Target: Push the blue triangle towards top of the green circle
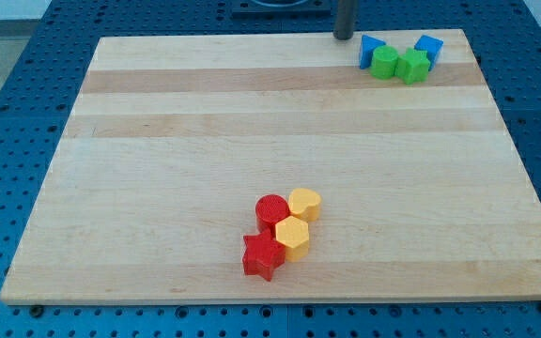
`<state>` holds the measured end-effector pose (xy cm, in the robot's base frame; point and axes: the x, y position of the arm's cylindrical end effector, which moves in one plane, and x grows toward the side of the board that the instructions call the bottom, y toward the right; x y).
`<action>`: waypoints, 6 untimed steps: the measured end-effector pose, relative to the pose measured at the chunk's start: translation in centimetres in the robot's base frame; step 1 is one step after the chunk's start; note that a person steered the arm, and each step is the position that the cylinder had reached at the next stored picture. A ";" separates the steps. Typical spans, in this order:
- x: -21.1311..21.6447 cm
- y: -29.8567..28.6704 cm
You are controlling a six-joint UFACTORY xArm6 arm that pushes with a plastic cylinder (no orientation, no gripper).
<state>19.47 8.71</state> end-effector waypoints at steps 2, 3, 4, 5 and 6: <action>5.3 -1.5; 6.7 -1.3; 6.7 0.5; 6.7 0.9; 6.1 1.6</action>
